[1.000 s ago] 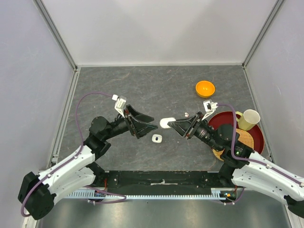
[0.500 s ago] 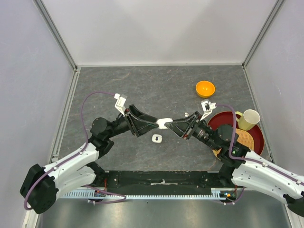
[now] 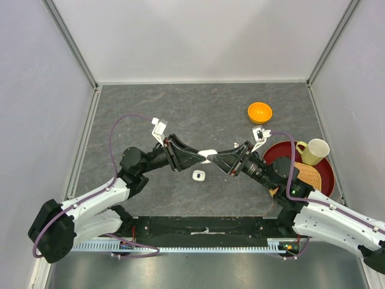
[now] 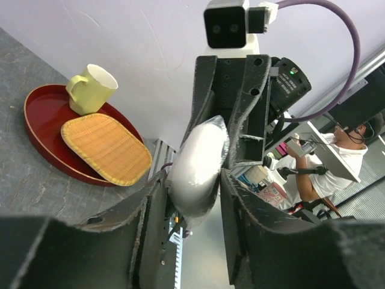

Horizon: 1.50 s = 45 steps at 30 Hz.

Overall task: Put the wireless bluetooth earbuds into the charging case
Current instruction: Pick up the charging case at the center of the board.

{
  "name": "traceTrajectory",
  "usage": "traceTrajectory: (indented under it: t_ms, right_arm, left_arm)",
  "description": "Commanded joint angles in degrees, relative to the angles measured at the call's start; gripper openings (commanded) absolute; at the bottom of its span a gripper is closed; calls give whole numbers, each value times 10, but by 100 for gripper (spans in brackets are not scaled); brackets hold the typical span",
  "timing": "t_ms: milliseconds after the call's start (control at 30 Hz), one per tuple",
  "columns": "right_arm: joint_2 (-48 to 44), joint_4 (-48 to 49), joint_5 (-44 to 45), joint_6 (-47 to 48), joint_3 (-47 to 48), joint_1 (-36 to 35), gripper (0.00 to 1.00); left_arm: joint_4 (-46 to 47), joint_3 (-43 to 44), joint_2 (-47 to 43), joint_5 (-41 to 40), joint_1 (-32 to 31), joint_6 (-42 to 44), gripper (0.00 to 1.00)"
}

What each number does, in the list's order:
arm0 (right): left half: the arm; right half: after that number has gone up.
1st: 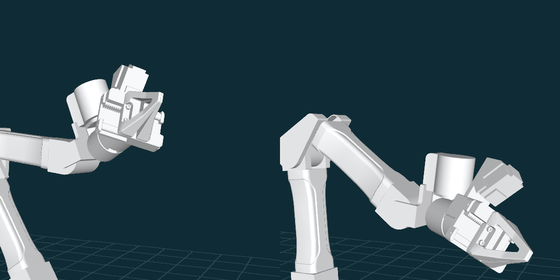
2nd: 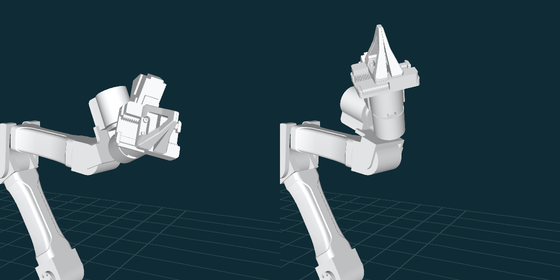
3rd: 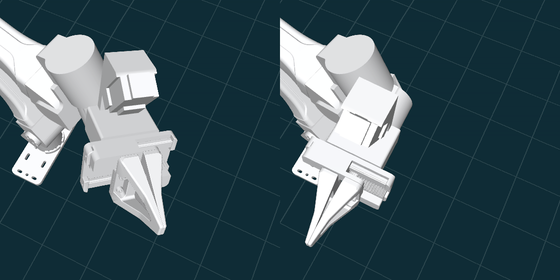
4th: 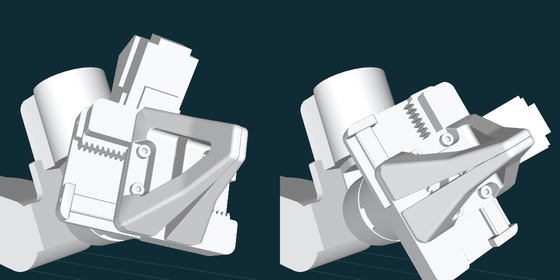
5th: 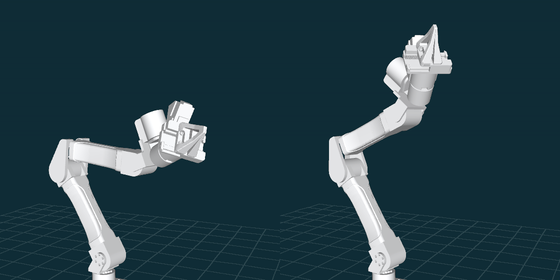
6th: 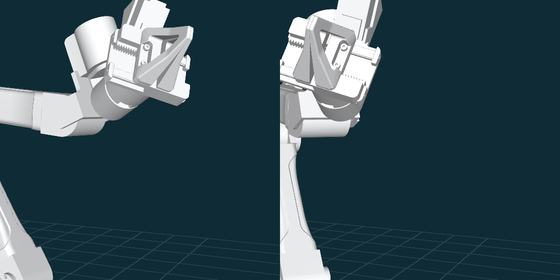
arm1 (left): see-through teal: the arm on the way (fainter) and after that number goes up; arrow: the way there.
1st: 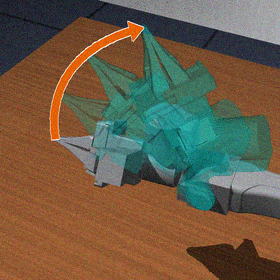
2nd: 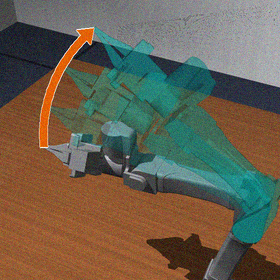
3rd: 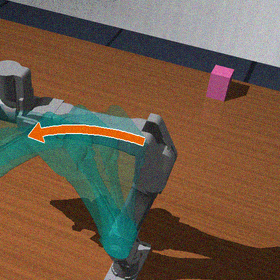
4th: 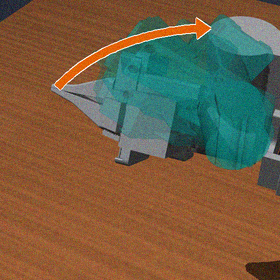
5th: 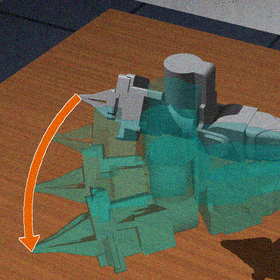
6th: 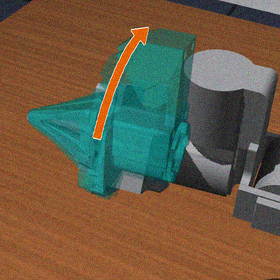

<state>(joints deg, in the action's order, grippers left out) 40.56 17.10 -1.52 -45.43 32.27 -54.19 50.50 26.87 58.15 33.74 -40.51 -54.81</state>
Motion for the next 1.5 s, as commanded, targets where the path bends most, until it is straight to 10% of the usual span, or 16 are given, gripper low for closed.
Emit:
traceTrajectory:
  t_ms: [0, 333, 500, 867, 1100, 1467]
  right_arm:
    - [0, 33, -2, -6, -2, 1, 0]
    - [-6, 28, 6, -5, -7, 1, 0]
    - [-8, 23, 9, -6, -8, 1, 4]
    - [-57, -70, 70, -21, 20, 1, 73]
    - [-72, -140, 115, -56, 57, 0, 91]
    - [35, -292, 51, -177, 189, 0, 92]
  left_arm:
    - [40, 28, 7, 19, -4, -13, 40]
    - [43, 42, 25, 38, -15, -18, 38]
    - [48, 52, 36, 48, -21, -14, 9]
    - [-58, 48, -11, 36, -25, 79, 2]
    - [-195, 54, -79, -25, -26, 214, 2]
    - [-356, 89, -155, -101, -26, 426, 2]
